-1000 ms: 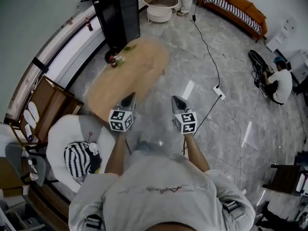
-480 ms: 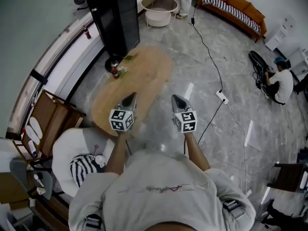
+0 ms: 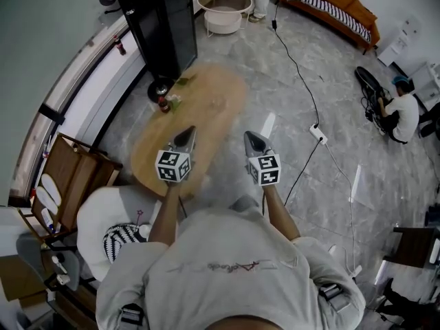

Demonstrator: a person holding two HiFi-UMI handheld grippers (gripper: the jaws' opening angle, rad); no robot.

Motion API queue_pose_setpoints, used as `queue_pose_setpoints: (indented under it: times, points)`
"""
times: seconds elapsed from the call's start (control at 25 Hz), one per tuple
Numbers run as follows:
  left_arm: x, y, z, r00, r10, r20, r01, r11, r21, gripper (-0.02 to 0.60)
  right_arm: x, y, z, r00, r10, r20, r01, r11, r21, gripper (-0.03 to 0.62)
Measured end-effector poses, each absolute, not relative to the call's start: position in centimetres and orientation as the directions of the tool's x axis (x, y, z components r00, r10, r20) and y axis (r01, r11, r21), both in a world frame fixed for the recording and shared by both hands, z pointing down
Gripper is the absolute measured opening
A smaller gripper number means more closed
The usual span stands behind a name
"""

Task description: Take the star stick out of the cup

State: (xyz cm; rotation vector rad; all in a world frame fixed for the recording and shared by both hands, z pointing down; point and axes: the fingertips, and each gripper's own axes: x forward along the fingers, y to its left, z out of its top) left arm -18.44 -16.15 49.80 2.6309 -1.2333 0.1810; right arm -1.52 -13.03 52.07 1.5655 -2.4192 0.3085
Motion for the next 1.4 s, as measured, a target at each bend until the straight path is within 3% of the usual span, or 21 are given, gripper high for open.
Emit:
queue_pose_setpoints:
  times: [0.64,1.4]
  points:
    - [-16.6,-19.2,50.1,0.660,-0.721,0.212,-0.750,-0.648,0.133,-0.003,-0.1,-15.6,52.5,-0.377,-0.879,0.291,-0.924,0.381,-0.047,0.005]
    - [-9.9,-30.8,49.5,0.640,-0.739,0.212,-0.768,-0.629,0.122,-0.003,6.5,-27.5,52.3,-0.396,-0.872,0.288,-0.915,0.400,-0.047,0.005]
